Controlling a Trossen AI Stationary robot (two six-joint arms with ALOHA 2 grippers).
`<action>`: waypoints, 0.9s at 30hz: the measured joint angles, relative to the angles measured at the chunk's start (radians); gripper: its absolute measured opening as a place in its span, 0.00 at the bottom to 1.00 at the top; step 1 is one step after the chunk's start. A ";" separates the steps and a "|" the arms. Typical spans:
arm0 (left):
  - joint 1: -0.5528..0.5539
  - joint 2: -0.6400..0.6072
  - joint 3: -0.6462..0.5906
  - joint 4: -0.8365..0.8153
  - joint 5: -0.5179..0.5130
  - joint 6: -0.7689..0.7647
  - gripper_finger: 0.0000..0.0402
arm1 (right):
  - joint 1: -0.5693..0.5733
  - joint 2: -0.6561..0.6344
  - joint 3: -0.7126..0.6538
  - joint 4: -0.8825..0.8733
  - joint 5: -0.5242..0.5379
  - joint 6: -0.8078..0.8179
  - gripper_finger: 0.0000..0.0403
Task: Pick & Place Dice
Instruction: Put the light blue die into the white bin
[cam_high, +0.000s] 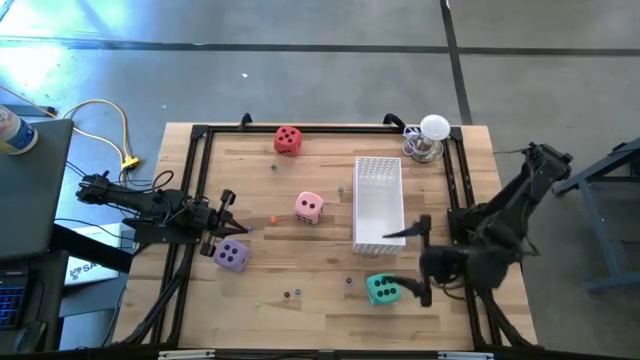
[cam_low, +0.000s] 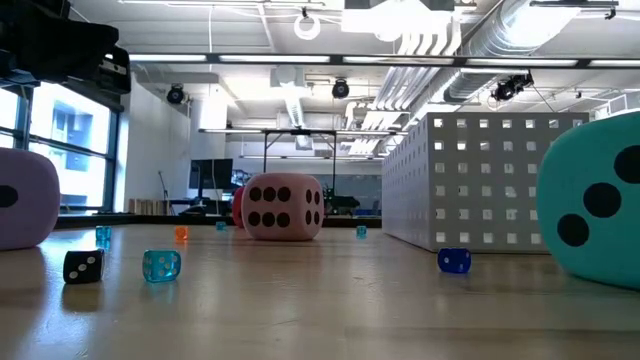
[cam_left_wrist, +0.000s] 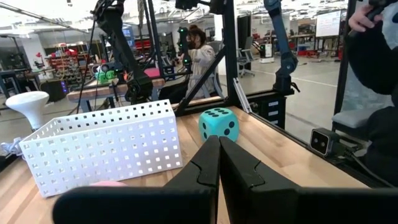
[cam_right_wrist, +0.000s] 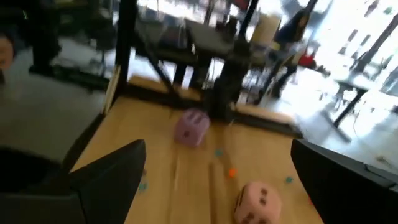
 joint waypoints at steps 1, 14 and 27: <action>0.000 0.000 0.000 0.000 0.000 0.000 0.00 | -0.001 0.024 0.036 -0.077 -0.029 0.041 0.98; 0.000 0.000 0.000 0.000 0.000 0.000 0.00 | -0.031 0.279 0.249 -0.661 -0.420 0.503 0.98; 0.000 0.000 0.000 -0.001 0.000 -0.042 0.00 | -0.042 0.385 0.248 -0.660 -0.541 0.597 0.98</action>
